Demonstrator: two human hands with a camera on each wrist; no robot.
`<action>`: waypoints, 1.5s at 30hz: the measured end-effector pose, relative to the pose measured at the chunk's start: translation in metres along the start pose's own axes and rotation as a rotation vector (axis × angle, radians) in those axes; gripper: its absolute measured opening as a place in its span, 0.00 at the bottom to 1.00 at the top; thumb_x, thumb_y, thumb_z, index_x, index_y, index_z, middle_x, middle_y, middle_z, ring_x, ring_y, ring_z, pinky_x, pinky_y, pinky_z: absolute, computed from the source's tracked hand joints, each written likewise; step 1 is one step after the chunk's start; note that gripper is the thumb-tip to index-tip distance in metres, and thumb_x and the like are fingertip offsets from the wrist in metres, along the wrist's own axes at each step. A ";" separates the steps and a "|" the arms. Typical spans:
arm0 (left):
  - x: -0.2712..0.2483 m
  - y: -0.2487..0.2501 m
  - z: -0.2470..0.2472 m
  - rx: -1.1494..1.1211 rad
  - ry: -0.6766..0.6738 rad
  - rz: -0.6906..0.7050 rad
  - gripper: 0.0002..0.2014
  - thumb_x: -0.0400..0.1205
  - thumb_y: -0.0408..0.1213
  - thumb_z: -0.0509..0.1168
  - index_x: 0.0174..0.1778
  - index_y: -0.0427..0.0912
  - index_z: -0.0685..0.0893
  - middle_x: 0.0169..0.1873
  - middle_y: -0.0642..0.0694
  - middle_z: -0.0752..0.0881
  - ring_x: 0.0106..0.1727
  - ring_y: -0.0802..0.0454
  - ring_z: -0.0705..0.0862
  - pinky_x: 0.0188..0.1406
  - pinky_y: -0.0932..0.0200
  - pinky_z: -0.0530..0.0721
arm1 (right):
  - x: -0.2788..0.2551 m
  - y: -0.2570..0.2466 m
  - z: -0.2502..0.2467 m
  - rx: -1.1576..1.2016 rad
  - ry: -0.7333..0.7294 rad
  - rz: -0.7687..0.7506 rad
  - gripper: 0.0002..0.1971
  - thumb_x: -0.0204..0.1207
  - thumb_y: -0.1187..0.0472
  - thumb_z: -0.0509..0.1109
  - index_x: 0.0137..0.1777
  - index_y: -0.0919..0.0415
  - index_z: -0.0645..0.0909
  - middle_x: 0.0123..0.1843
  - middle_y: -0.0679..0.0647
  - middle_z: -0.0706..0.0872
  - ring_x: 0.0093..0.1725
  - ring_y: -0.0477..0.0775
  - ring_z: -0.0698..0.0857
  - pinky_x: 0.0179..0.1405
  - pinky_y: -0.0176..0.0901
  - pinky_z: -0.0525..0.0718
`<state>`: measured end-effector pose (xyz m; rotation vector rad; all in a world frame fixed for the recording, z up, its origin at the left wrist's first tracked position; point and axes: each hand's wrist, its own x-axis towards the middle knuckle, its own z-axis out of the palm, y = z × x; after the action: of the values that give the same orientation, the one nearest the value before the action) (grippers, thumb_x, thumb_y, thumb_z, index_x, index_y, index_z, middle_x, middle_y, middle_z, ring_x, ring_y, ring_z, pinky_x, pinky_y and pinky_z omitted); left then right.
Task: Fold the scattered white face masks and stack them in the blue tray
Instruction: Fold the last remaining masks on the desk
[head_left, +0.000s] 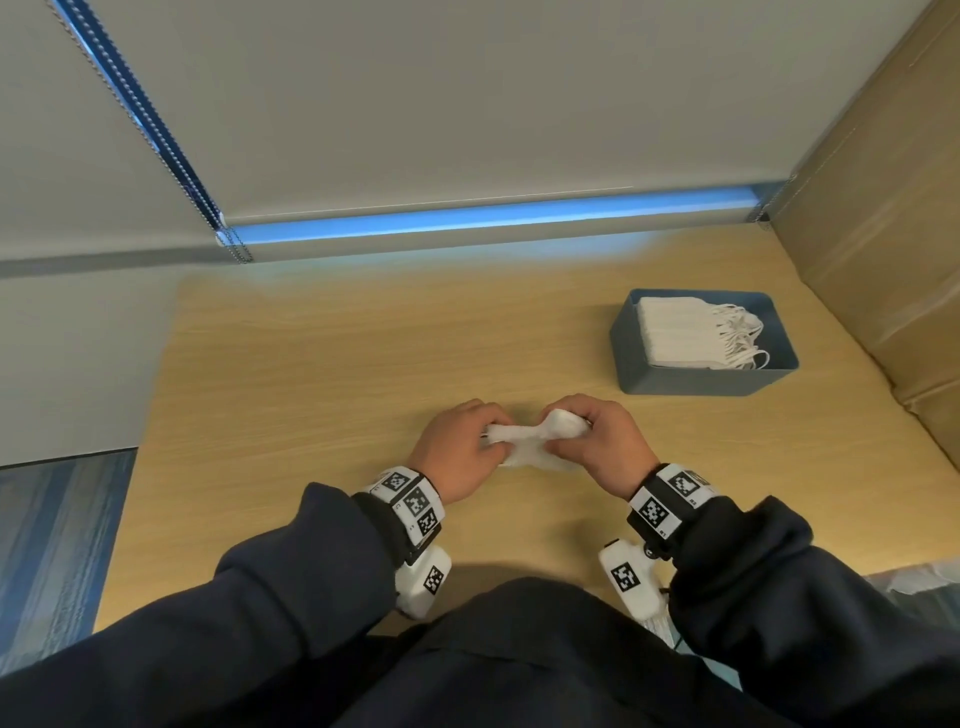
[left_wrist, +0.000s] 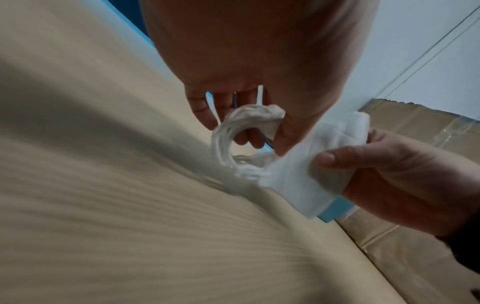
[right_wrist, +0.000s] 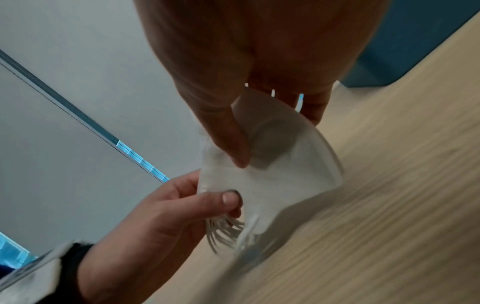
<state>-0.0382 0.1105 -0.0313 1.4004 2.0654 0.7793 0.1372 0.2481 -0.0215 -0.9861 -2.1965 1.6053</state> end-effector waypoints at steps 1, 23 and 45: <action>0.000 -0.002 -0.001 0.025 0.010 0.014 0.10 0.80 0.43 0.72 0.56 0.53 0.89 0.50 0.54 0.87 0.49 0.51 0.86 0.52 0.52 0.82 | 0.001 0.002 0.002 -0.001 0.005 0.010 0.14 0.63 0.66 0.81 0.49 0.56 0.91 0.46 0.51 0.91 0.45 0.48 0.87 0.44 0.37 0.82; 0.056 0.091 -0.031 -0.298 -0.077 -0.103 0.06 0.77 0.44 0.76 0.48 0.52 0.90 0.39 0.55 0.94 0.41 0.61 0.91 0.43 0.60 0.85 | -0.011 -0.043 -0.107 0.057 0.158 0.071 0.10 0.74 0.67 0.81 0.54 0.61 0.91 0.48 0.57 0.94 0.48 0.61 0.93 0.38 0.57 0.93; 0.207 0.287 0.129 -0.450 -0.133 -0.246 0.12 0.79 0.38 0.68 0.56 0.47 0.91 0.52 0.43 0.92 0.55 0.43 0.91 0.58 0.39 0.90 | 0.028 0.049 -0.308 0.084 0.299 0.151 0.11 0.75 0.66 0.77 0.56 0.57 0.85 0.47 0.62 0.91 0.46 0.63 0.93 0.40 0.63 0.93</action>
<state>0.1669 0.4124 0.0615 0.9075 1.7737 0.9430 0.3063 0.5041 0.0409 -1.2997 -1.8813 1.4838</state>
